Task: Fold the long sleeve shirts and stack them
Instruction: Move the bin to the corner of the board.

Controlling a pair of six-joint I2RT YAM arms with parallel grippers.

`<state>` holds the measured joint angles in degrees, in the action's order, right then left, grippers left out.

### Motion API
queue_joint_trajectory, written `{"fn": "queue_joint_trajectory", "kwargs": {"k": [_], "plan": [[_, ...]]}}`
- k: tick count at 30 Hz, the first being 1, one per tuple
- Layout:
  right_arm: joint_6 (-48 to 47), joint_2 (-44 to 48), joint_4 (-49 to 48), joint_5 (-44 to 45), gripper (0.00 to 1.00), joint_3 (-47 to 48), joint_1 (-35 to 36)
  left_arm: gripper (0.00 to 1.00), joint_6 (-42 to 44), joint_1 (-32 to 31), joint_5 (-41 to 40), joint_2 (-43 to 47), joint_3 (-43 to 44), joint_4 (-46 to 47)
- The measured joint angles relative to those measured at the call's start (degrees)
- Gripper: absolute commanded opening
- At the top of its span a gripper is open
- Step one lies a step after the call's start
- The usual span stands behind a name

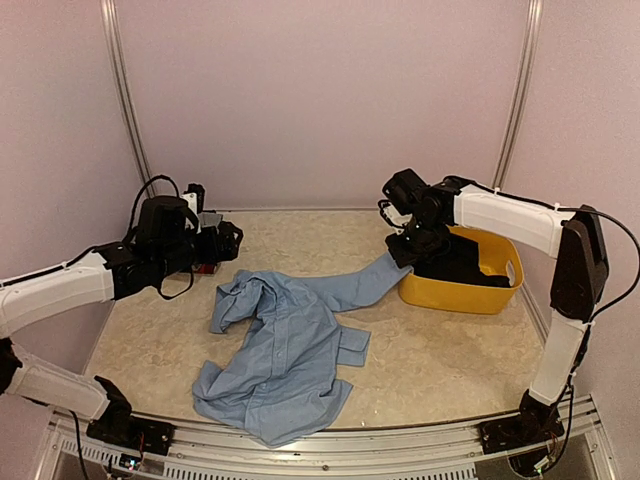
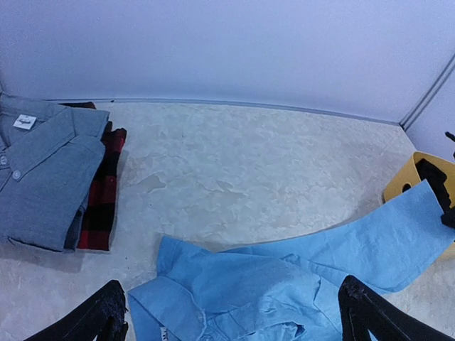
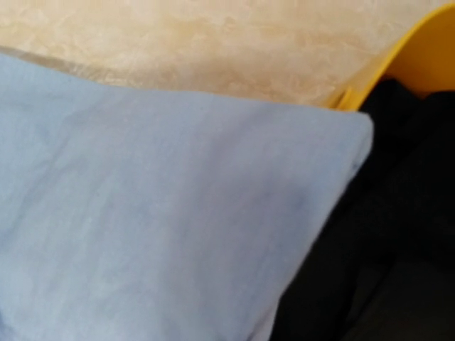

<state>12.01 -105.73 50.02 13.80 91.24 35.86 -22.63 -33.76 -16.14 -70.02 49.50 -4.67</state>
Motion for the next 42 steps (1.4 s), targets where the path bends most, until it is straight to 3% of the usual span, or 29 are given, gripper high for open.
{"fn": "queue_joint_trajectory", "kwargs": {"k": [6, 12, 17, 18, 20, 21, 23, 26, 31, 42], "plan": [[-0.7, 0.3, 0.2, -0.5, 0.0, 1.4, 0.1, 0.99, 2.8, -5.6, 0.9, -4.2, 0.8, 2.1], [-0.9, 1.2, 0.7, -1.9, 0.0, 4.2, 1.1, 0.99, 3.1, -5.8, -0.5, -8.5, 1.7, 2.0], [-2.0, 3.1, -0.8, -11.9, 0.0, 6.4, 4.6, 0.99, 2.2, -5.6, -1.6, -8.5, 1.7, 2.1], [-2.2, 3.2, -1.4, -14.9, 0.07, 7.0, 5.8, 0.99, 2.1, -5.5, -1.9, -8.5, 1.7, 2.1], [-2.6, 3.2, -2.8, -20.8, 0.4, 8.3, 8.0, 0.99, 1.9, -5.1, -2.3, -8.5, 1.7, 2.1], [-2.3, 3.2, -3.2, -22.3, 0.5, 8.6, 8.7, 0.99, 1.8, -4.8, -2.4, -8.5, 1.7, 2.0], [-2.9, 3.2, -3.7, -23.4, 0.69, 8.8, 9.7, 0.99, 1.5, -4.4, -2.8, -8.4, 1.7, 1.9], [-2.5, 3.4, -3.8, -21.9, 0.86, 7.4, 7.7, 0.99, 1.2, -4.0, -3.2, -7.7, 1.6, 1.5], [-4.0, 6.8, -3.3, -14.9, 0.99, -1.3, 0.6, 0.99, 1.0, -3.4, -3.7, -5.1, 1.6, 1.2], [-8.8, 11.5, 0.5, -8.6, 0.97, -12.6, -5.2, 0.99, 1.0, -2.3, -3.6, -3.1, 1.2, 1.2]]}}
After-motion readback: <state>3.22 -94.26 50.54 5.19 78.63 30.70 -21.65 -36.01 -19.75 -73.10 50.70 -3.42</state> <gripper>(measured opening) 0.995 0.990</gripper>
